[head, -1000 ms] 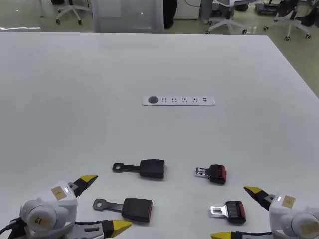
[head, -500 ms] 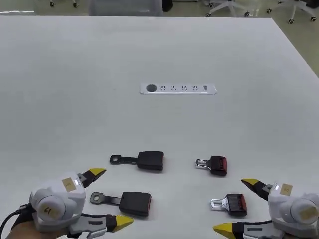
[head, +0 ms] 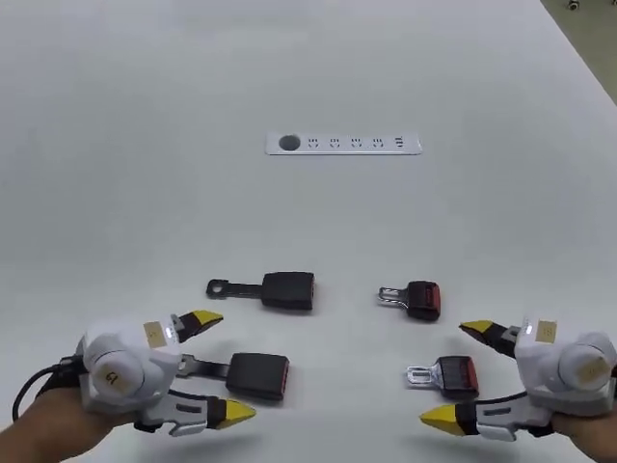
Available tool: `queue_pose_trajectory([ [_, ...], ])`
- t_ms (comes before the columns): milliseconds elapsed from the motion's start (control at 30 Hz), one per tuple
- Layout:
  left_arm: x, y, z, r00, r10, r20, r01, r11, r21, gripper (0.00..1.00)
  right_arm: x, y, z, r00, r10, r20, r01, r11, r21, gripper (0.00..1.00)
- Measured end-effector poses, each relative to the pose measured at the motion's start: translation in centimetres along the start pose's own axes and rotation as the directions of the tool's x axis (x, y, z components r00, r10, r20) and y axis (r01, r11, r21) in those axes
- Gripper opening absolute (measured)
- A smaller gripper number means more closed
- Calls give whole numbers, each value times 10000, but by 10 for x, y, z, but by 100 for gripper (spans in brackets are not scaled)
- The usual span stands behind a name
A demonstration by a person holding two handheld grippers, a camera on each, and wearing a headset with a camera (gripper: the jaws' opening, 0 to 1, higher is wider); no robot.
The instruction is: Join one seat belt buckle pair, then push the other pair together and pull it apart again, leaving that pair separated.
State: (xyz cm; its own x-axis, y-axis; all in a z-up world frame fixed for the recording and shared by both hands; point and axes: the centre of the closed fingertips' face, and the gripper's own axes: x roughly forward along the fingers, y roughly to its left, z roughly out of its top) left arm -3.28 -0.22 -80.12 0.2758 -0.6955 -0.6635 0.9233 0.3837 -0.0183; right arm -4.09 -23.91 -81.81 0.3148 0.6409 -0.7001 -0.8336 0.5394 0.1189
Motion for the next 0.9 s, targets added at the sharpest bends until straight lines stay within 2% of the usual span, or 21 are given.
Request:
queue_pose_trajectory([
  [167, 8, 0, -5, 9984, -426, -374, 443, 9978, 484, 74, 2, 0, -5, 9987, 468, -224, -472, 9987, -172, 85],
  [333, 15, 1, -11, 9943, -793, -708, 849, 9932, 803, 69, 8, -1, -15, 9921, 1003, -759, -1034, 9939, -384, 83],
  [567, 25, 4, -19, 9836, -1284, -1266, 1463, 9787, 1442, 65, 6, -8, -16, 9875, 1332, -840, -1394, 9876, -726, 77],
  [700, 30, 4, -18, 9790, -1537, -1339, 1739, 9725, 1549, 60, 3, -5, -19, 9753, 1781, -1306, -1947, 9725, -1276, 71],
  [767, 32, 4, -19, 9767, -1631, -1395, 1850, 9692, 1624, 60, 0, -2, -18, 9706, 2010, -1326, -2174, 9682, -1241, 66],
  [900, 34, 2, -21, 9726, -1763, -1514, 2018, 9638, 1741, 56, -4, 5, -21, 9608, 2232, -1642, -2490, 9555, -1581, 64],
])
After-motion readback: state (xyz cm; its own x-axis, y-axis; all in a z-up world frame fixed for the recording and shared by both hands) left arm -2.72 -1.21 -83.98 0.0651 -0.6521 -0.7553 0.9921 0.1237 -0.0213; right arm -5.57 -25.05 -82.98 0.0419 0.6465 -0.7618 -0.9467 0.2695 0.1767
